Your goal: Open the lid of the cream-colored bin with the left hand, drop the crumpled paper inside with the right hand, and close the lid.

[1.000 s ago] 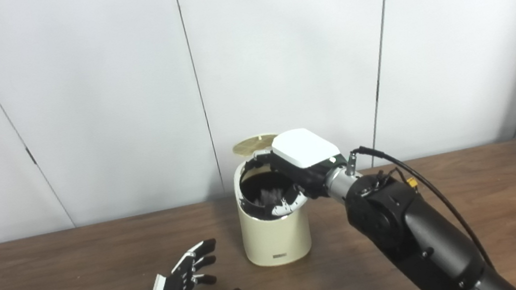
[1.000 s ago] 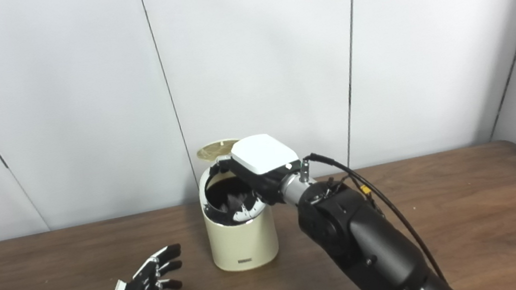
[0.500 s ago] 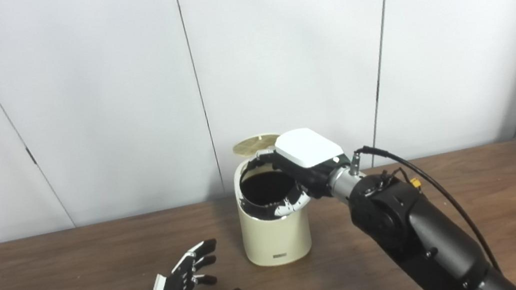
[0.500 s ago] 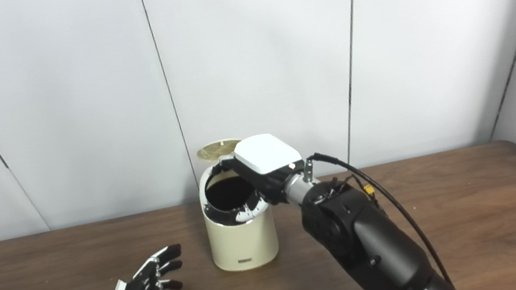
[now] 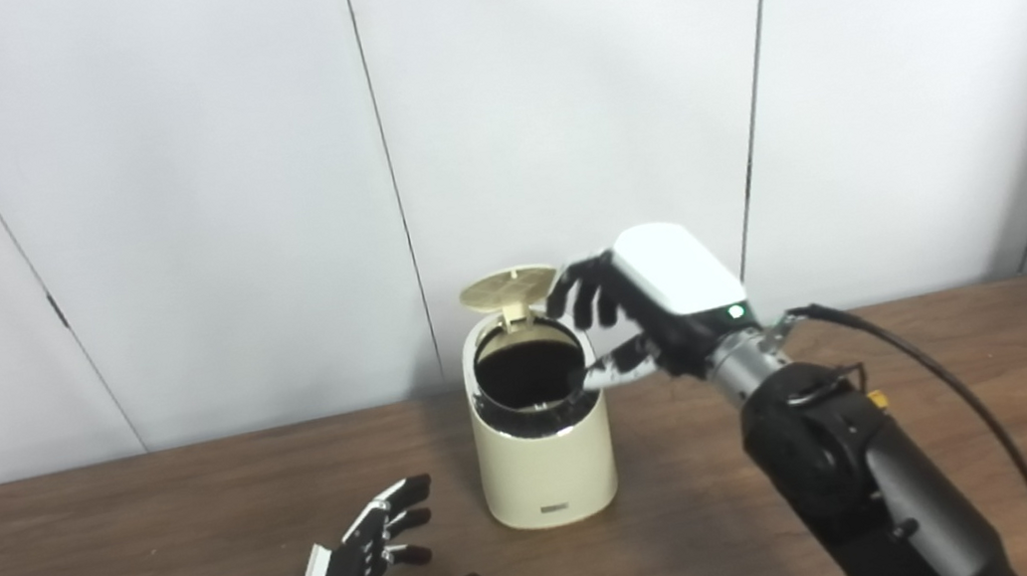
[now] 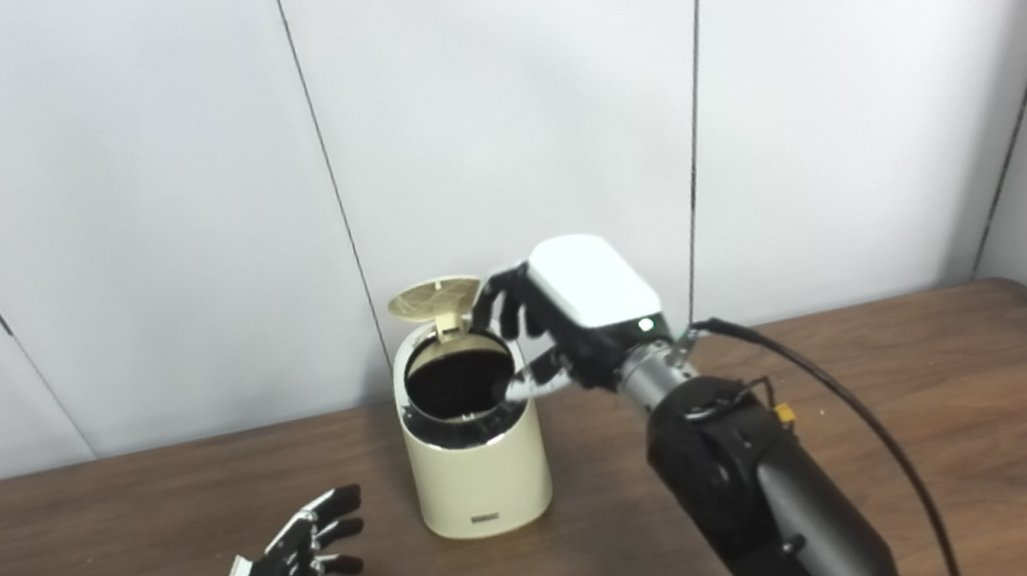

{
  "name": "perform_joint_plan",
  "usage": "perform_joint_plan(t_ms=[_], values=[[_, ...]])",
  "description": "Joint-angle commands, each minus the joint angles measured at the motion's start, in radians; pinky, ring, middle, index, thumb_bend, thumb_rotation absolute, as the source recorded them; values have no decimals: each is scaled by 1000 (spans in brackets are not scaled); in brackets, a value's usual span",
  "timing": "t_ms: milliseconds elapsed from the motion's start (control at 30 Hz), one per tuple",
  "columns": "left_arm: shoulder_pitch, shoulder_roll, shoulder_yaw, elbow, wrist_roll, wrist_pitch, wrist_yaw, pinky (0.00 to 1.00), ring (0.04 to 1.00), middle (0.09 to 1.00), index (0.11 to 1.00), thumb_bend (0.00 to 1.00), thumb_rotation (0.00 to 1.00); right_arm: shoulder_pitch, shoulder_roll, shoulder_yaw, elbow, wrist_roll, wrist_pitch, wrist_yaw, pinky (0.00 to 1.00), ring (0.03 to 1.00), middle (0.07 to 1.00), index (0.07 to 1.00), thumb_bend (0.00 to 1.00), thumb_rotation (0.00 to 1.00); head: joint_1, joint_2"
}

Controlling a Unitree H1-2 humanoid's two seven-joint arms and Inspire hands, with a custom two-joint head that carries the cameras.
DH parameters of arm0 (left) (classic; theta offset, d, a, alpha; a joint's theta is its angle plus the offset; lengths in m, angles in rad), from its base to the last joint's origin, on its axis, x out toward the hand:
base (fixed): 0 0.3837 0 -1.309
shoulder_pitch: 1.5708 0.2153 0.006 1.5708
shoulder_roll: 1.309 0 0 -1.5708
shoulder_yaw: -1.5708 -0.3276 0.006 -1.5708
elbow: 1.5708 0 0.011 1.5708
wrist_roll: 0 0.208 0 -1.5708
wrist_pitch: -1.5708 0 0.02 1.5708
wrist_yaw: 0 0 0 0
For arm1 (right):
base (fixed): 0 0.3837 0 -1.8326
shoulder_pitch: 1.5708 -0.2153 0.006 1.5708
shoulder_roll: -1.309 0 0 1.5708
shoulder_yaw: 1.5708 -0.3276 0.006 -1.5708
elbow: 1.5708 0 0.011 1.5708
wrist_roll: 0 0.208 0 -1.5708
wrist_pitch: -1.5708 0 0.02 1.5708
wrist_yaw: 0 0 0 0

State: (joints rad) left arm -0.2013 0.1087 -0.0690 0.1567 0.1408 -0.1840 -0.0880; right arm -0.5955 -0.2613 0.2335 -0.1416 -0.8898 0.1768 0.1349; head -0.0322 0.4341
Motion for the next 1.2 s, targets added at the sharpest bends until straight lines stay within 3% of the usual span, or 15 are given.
perform_joint_plan(t_ms=[0,133,267,433,633,767,967,1167], values=[[-37,5,3,-20,-3,-38,9,641,809,858,871,778,128,-11,-7,-35,-39,15,-35,-65,265,374,473,519,524,2,-1,2],[-38,7,2,-19,-3,-40,7,640,812,859,871,775,128,52,-5,-102,-53,100,-86,-140,348,425,478,509,526,0,-2,1],[-38,4,4,-24,-7,-30,7,657,813,857,868,777,118,123,-4,-163,-61,176,-139,-202,395,415,465,528,525,0,-3,2],[-38,4,5,-20,-15,-37,4,665,809,853,864,782,106,226,12,-250,-15,422,-229,-220,373,451,482,508,528,0,-3,4],[-39,6,7,-22,-3,-39,12,655,797,844,859,788,124,313,55,-286,52,628,-333,-218,432,506,501,491,527,0,-4,6],[-39,7,9,-22,-7,-39,10,653,794,842,860,787,124,341,77,-290,92,696,-405,-213,462,523,496,498,526,0,-7,6],[-40,10,10,-15,-4,-48,13,653,789,839,860,782,121,355,80,-289,197,702,-571,-235,453,530,493,502,525,0,-2,2],[-37,7,13,-15,-10,-63,14,639,778,834,859,774,93,374,115,-302,225,718,-615,-256,449,526,497,497,526,0,6,2]])
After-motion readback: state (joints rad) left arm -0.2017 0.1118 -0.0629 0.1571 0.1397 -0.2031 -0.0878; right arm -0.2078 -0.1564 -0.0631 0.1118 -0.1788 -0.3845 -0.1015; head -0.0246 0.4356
